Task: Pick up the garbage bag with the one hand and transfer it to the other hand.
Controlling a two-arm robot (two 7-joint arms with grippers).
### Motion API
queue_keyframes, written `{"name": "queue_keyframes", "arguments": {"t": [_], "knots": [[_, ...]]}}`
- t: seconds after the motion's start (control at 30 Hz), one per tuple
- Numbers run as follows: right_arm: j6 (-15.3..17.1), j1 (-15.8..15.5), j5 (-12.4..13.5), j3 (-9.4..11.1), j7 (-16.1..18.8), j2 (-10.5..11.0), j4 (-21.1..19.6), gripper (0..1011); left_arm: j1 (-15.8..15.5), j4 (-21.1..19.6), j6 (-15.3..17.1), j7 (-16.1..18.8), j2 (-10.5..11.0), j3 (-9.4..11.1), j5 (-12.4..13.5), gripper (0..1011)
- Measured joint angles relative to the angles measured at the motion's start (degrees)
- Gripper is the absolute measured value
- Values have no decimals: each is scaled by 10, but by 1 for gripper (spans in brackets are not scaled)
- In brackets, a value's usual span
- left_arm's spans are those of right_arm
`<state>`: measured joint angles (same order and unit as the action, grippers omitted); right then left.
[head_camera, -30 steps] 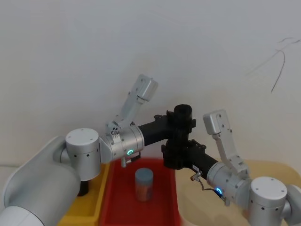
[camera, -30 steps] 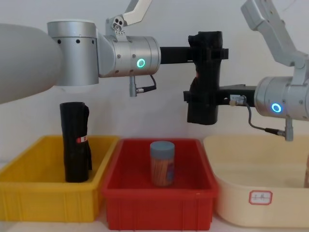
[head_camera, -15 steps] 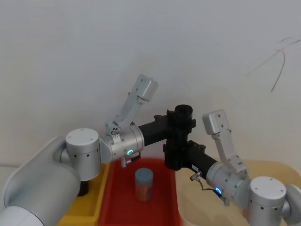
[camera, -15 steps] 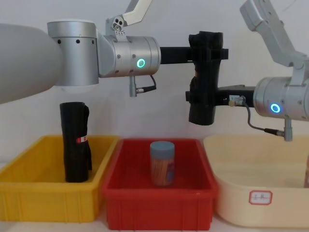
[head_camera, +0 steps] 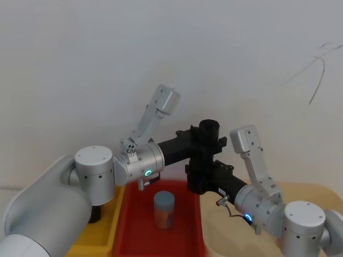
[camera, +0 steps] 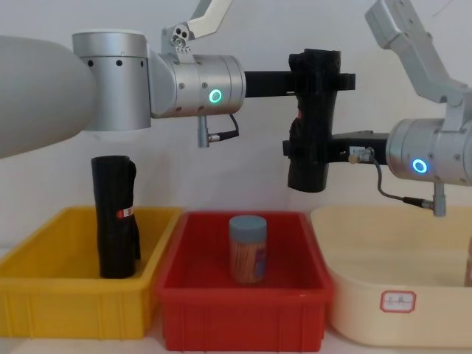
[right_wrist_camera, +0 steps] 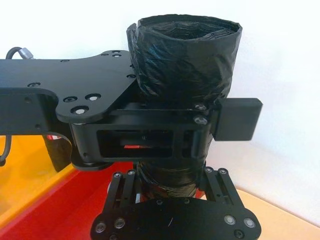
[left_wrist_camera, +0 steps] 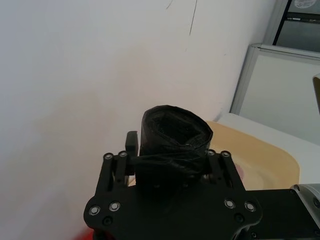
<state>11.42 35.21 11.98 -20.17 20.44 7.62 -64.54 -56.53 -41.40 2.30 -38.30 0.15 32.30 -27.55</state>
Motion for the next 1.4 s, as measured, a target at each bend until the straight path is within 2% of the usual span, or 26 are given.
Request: {"name": "queue_keyframes", "arguments": {"t": [0.2, 0.3, 0.43, 0.9, 1.4], "knots": [[0, 0, 0, 0, -2, 1, 0, 563, 0, 0, 0, 0, 0, 0, 0, 803], [-1, -2, -2, 0, -10, 2, -3, 563, 0, 0, 0, 0, 0, 0, 0, 915], [-1, -6, -6, 3, -22, 4, -8, 563, 0, 0, 0, 0, 0, 0, 0, 1001], [23, -23, -17, 36, -84, 11, -27, 563, 0, 0, 0, 0, 0, 0, 0, 1002], [93, -45, -23, 80, -156, 15, -37, 563, 0, 0, 0, 0, 0, 0, 0, 1002]]}}
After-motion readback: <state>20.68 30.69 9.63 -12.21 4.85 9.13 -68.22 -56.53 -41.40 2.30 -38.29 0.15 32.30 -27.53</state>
